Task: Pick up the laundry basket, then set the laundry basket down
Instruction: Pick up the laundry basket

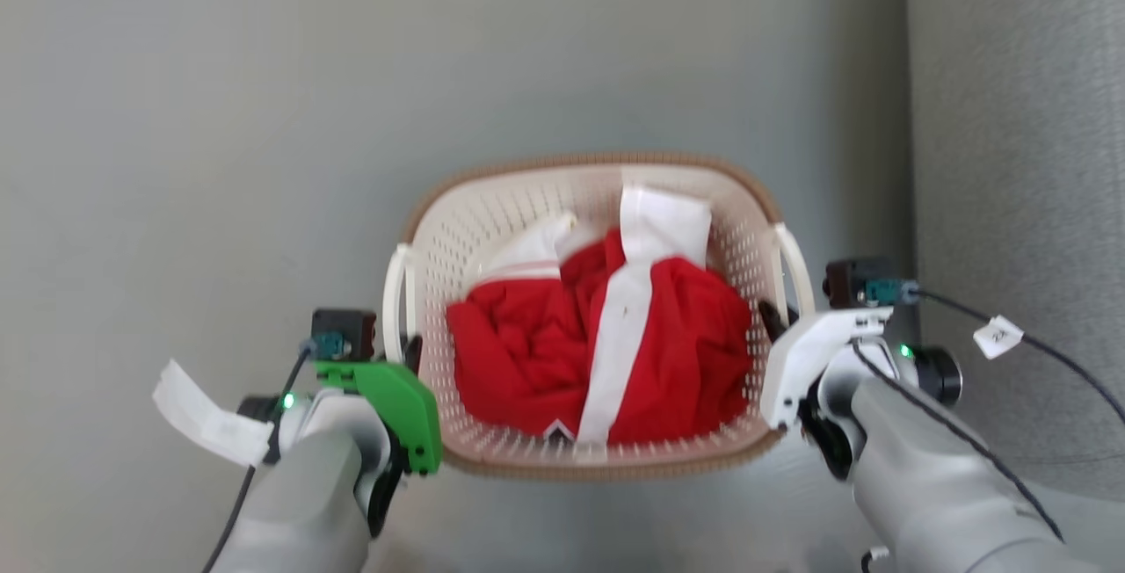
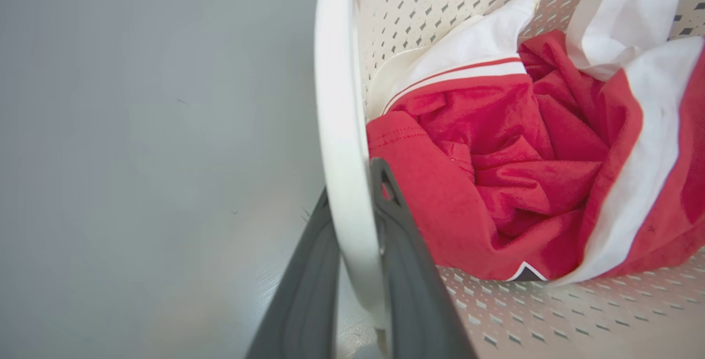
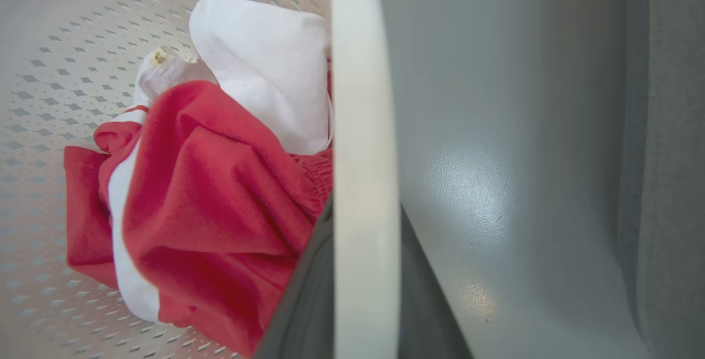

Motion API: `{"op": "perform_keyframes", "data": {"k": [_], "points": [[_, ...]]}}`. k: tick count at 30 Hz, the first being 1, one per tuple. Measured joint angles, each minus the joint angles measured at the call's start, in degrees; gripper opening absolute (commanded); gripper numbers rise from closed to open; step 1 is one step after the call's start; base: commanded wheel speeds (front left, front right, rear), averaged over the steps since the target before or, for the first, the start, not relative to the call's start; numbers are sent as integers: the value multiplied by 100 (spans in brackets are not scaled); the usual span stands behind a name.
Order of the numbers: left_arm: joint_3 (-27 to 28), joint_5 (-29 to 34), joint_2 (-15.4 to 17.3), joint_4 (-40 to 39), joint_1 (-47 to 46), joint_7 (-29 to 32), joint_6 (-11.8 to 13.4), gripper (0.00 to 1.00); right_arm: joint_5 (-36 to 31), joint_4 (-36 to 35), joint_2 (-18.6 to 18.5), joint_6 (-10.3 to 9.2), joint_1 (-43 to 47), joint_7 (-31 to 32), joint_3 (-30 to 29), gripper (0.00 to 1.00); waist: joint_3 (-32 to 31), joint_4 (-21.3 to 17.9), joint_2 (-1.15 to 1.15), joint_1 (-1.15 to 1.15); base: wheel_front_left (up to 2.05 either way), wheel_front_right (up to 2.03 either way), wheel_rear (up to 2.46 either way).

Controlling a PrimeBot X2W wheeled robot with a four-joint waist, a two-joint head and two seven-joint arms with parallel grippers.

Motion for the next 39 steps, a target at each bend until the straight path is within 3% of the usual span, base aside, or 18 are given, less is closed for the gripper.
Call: {"op": "perform_keyframes", "data": {"k": [10, 20, 39], "points": [[-131, -218, -1, 169, 481, 343, -183, 0, 431, 49, 14, 3, 520, 470, 354, 0, -733, -101, 0, 0, 0, 0, 0], [-223, -321, 0, 294, 858, 590, -200, 0, 791, -46, 9, -7, 972, 849, 704, 0, -1438, -185, 0, 0, 0, 0, 0], [-316, -542, 42, 326, 1295, 759, -213, 0, 1338, -371, -44, -310, 1449, 1200, 1256, 0, -2281, -296, 0, 0, 0, 0, 0]]}}
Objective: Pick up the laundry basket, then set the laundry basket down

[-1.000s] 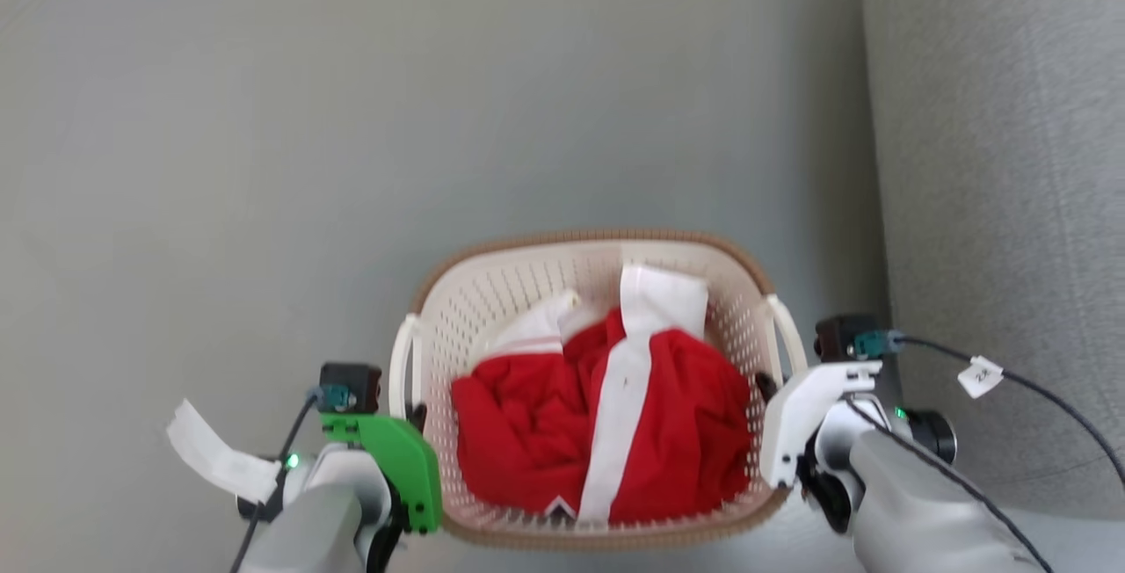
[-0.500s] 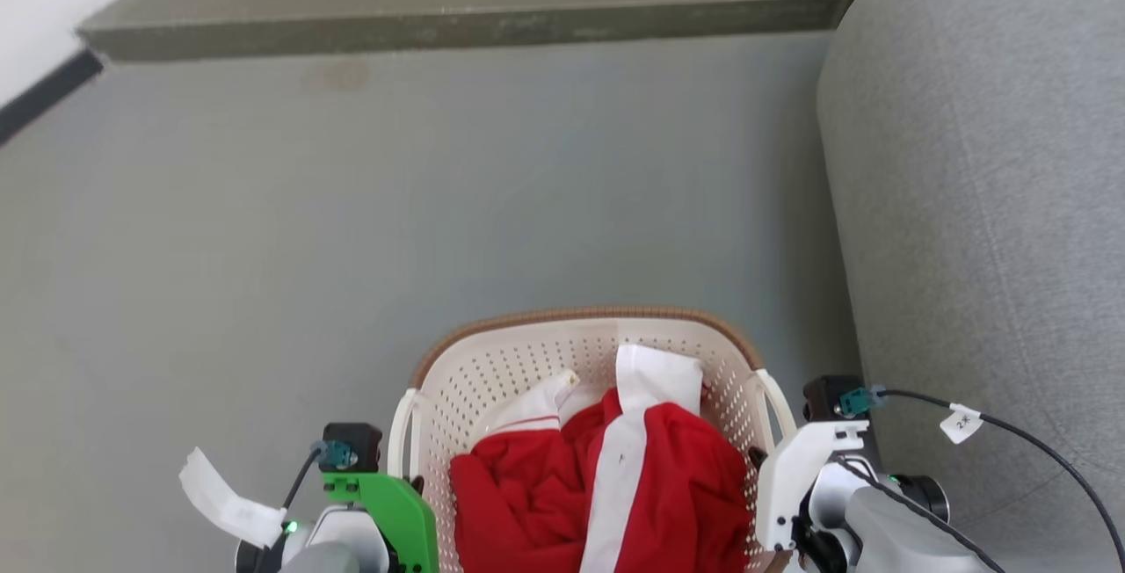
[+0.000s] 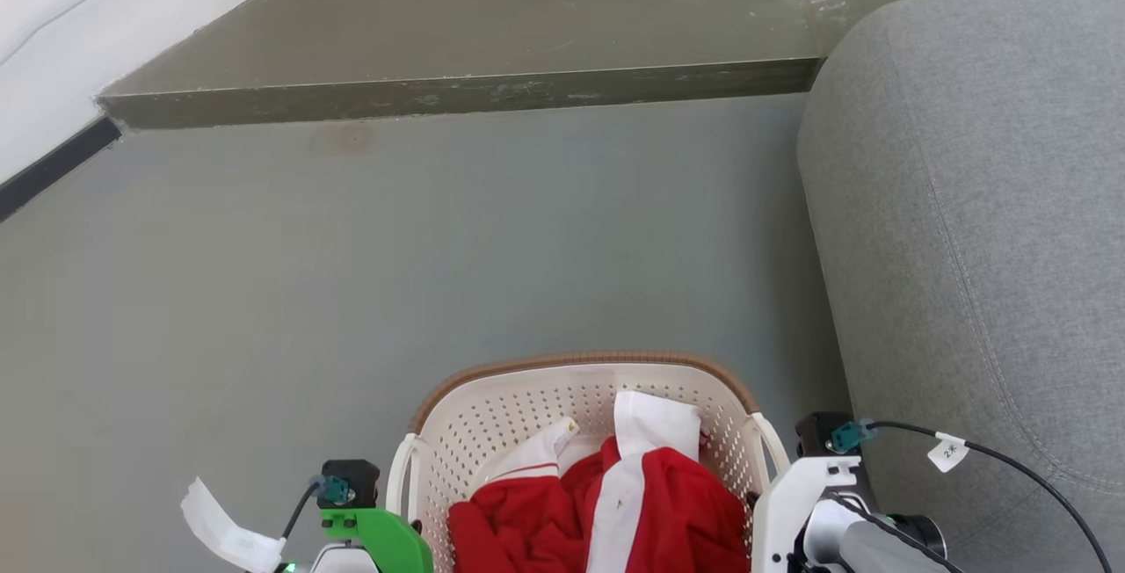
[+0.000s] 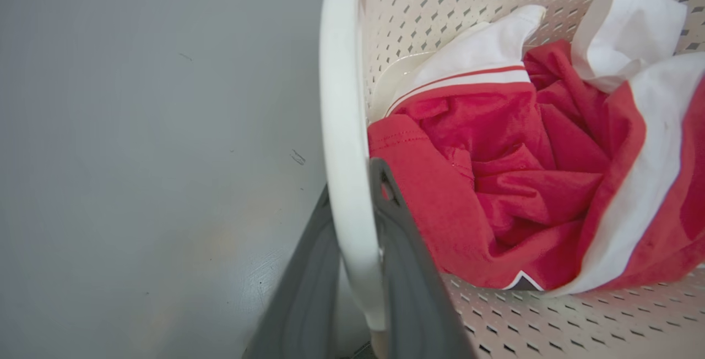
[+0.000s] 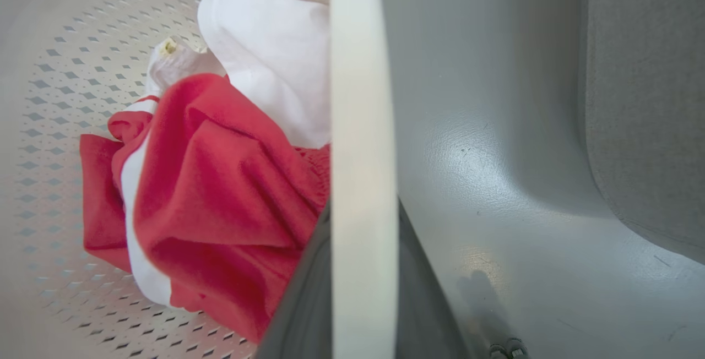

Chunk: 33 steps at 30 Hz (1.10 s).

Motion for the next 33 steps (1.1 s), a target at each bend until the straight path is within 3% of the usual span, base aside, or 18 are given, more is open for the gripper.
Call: {"op": "perform_keyframes", "data": {"k": [18, 33], "points": [[-73, -85, 37, -33, 1, 81, 29, 0, 374, -163, -40, -294, 1, 133, 349, 0, 23, 20, 0, 0, 0, 0, 0], [-90, -149, 52, -43, 1, 80, 74, 0, 620, -201, -48, -378, 1, 132, 533, 0, -33, 12, 0, 0, 0, 0, 0]]}}
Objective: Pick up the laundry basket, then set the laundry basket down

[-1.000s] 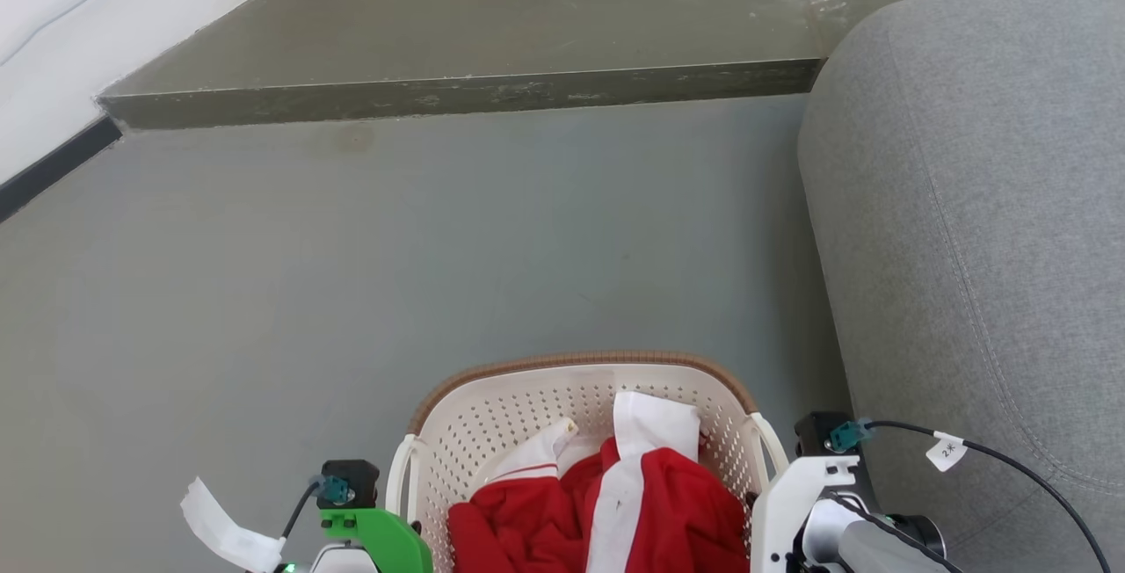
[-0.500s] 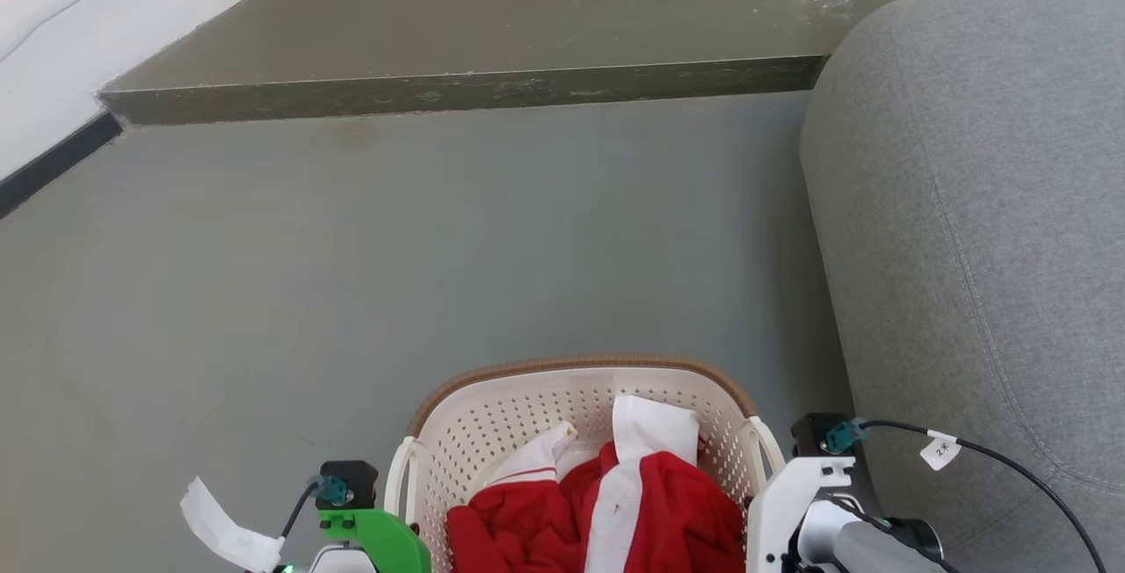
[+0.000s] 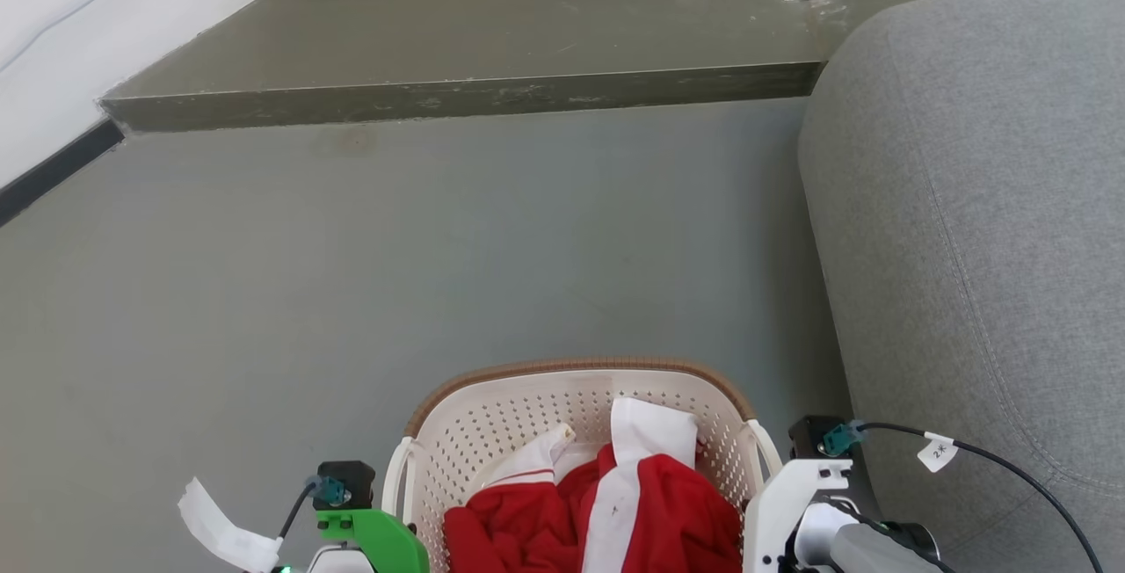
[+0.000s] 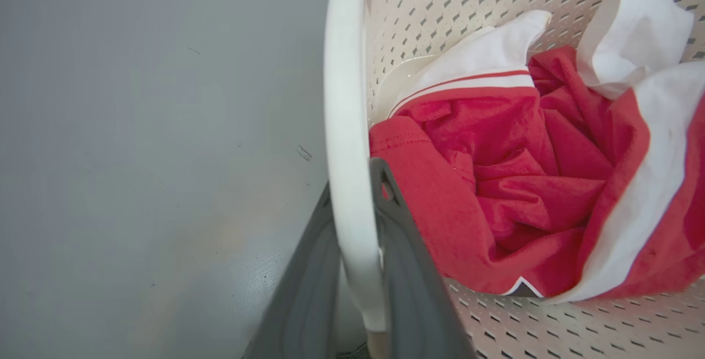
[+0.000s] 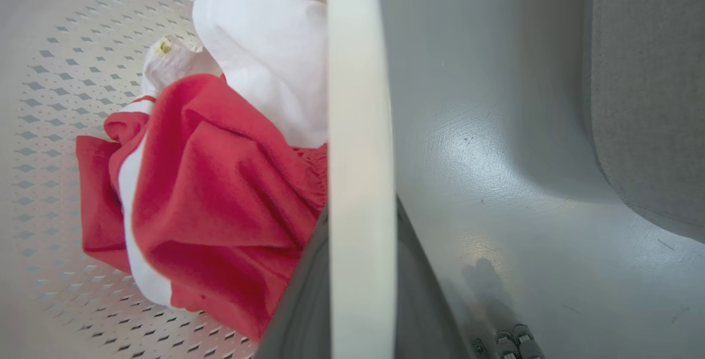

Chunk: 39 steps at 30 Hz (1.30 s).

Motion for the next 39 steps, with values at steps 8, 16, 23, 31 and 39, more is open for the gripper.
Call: {"op": "perform_keyframes", "data": {"k": [8, 16, 23, 31, 39], "points": [[-18, -8, 10, -1, 2, 0, 8, 0, 107, -9, -2, -64, 0, -9, 114, 0, -20, 12, 0, 0, 0, 0, 0], [-38, -9, 18, -2, 5, 0, 16, 0, 223, -10, -8, -81, -1, -18, 218, 0, -18, 12, 0, 0, 0, 0, 0], [-66, -112, 22, -2, 9, 0, 19, 0, 307, -7, -16, -107, -4, -34, 288, 0, -5, 15, 0, 0, 0, 0, 0], [-105, -149, 29, -4, 22, 0, 47, 0, 370, 3, -16, -134, -9, -77, 394, 0, 18, 21, 0, 0, 0, 0, 0], [-83, -175, 45, -68, 19, -26, 80, 0, 403, 1, -22, -176, -124, -132, 461, 0, 188, 14, 0, 0, 0, 0, 0]]}}
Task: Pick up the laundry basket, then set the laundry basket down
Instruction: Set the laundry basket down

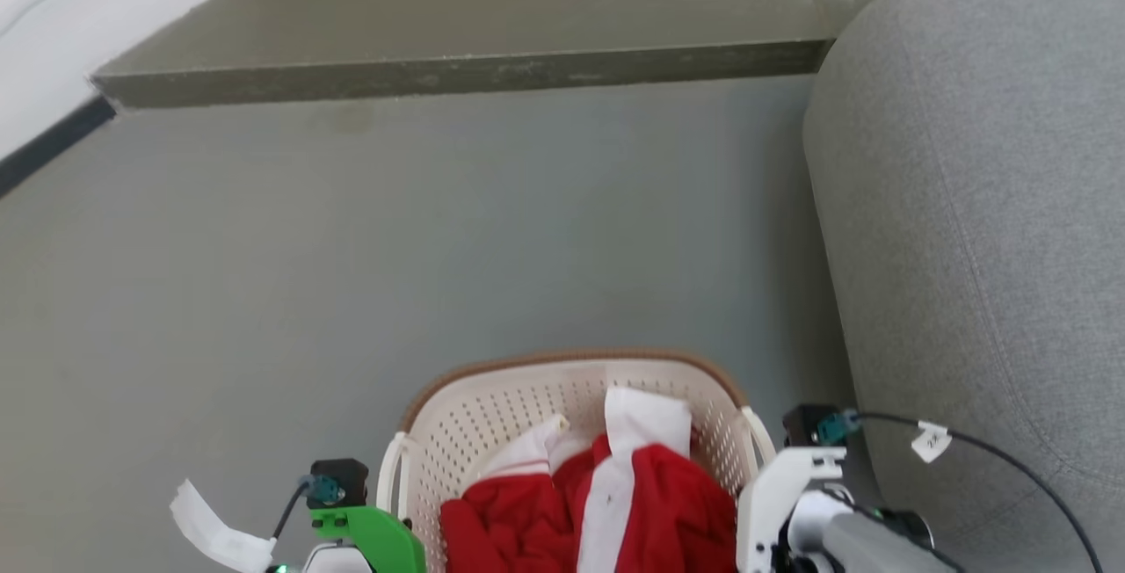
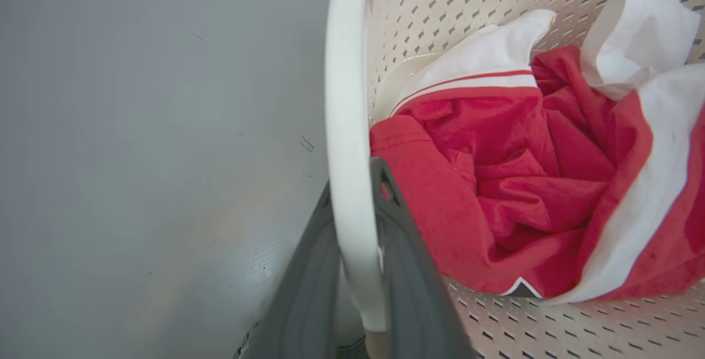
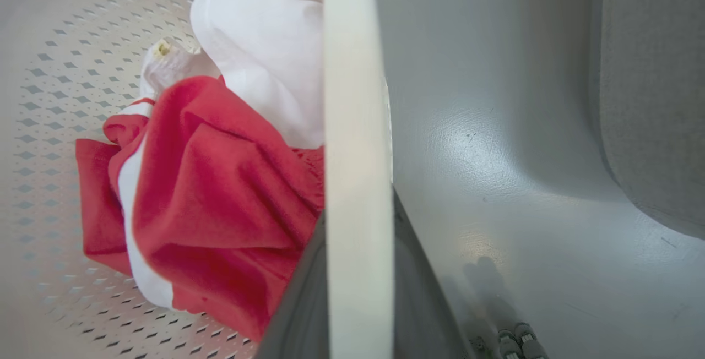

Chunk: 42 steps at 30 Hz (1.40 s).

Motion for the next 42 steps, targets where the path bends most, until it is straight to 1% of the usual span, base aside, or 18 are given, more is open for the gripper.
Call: {"op": "perform_keyframes", "data": {"k": [5, 11, 25, 30, 33, 42], "points": [[89, -33, 3, -38, -137, -135, 73, 0, -3, -5, -7, -2, -336, -81, 5, 0, 201, -15, 0, 0, 0, 0, 0], [154, -33, 34, -113, -590, -207, 124, 0, -11, -14, -22, -49, -825, -166, -4, 0, 526, -39, 0, 0, 0, 0, 0], [219, 88, 134, -408, -1783, -502, 328, 0, -202, 73, -87, -59, -2268, -435, -172, 0, 1558, -48, 0, 0, 0, 0, 0], [183, 235, 168, -430, -2098, -504, 371, 0, -301, 131, -90, -59, -2562, -490, -180, 0, 1920, -28, 0, 0, 0, 0, 0], [170, 272, 167, -449, -2268, -504, 390, 0, -360, 161, -99, -94, -2708, -516, -167, 0, 2138, -13, 0, 0, 0, 0, 0], [158, 360, 170, -535, -2763, -527, 448, 0, -430, 235, -151, -98, -3192, -623, -170, 0, 2723, 40, 0, 0, 0, 0, 0]]}}
